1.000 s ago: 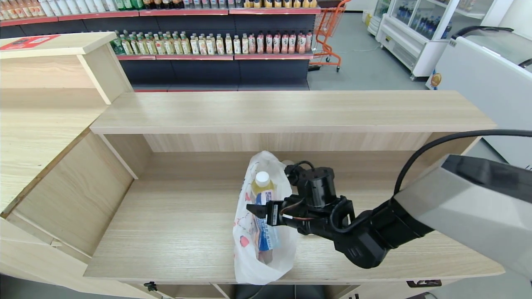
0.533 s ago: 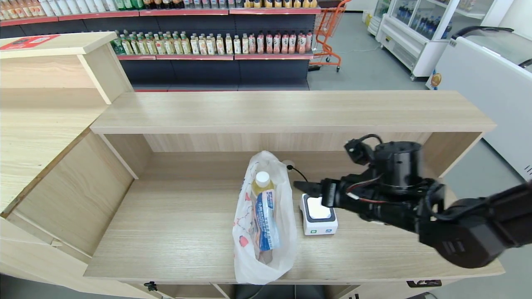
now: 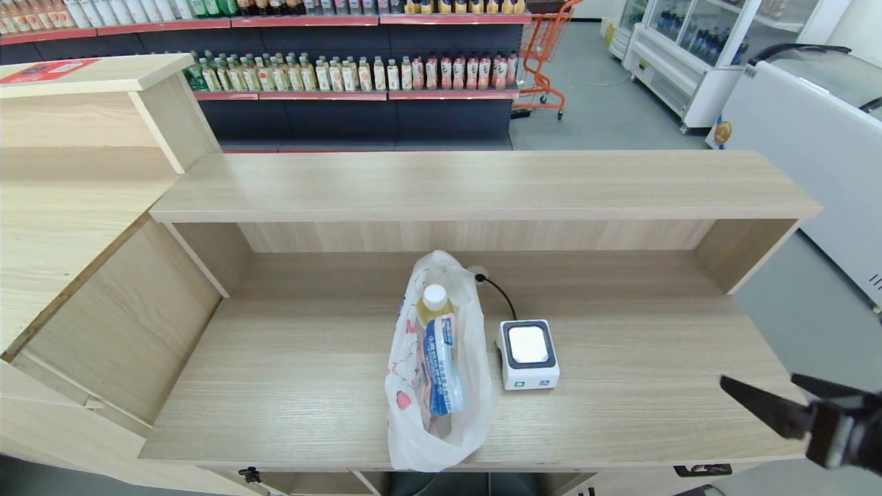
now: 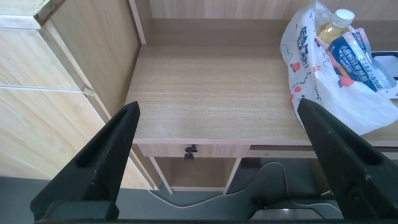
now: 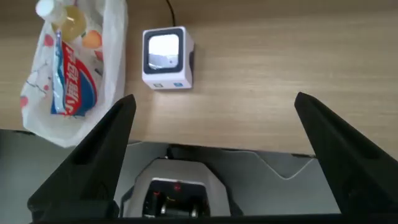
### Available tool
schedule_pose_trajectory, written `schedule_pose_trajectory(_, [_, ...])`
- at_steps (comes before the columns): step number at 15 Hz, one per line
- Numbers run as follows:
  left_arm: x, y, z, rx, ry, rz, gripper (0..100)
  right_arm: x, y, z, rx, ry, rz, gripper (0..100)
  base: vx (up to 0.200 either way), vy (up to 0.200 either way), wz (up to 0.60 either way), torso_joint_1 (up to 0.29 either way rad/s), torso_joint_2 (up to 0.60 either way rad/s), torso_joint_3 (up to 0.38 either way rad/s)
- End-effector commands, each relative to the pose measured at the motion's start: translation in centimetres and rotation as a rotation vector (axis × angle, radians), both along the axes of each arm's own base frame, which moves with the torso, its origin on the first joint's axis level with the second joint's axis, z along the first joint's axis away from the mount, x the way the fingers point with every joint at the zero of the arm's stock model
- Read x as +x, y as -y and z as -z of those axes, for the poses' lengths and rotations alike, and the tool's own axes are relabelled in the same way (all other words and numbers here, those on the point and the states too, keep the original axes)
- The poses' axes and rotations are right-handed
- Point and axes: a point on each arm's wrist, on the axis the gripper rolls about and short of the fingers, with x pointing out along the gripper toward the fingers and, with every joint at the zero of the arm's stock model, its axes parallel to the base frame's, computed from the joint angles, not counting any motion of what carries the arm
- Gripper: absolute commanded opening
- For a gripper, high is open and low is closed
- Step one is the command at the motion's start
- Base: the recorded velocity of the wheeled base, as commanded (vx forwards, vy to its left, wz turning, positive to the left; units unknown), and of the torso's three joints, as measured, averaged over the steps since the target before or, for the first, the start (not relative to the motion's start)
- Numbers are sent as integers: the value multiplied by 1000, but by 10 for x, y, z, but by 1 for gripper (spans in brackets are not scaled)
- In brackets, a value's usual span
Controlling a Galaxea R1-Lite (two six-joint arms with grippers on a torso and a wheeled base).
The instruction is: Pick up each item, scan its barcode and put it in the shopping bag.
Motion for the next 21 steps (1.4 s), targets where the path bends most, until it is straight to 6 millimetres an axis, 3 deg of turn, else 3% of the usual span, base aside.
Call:
schedule_pose_trajectory(1, [0,0,0,1,0,0,100,-93,14,52,-86,66,72,100,0,0,0,0,0,0])
schedule_pose_trajectory(3, [0,0,0,0,0,0,100,-118,15,67,-106,154,109,100,0,0,0,0,0,0])
schedule_pose_trajectory(5, [0,0,0,1,0,0,100,-134,15,70,-134,348,111,100,0,0,0,0,0,0])
schedule_pose_trajectory(7, [0,0,0,0,-1,0,100,-135,16,72,-142,335,209,100,0,0,0,0,0,0])
schedule_pose_trajectory(21, [0,0,0,1,0,0,100,-135,16,72,-108,327,205,100,0,0,0,0,0,0])
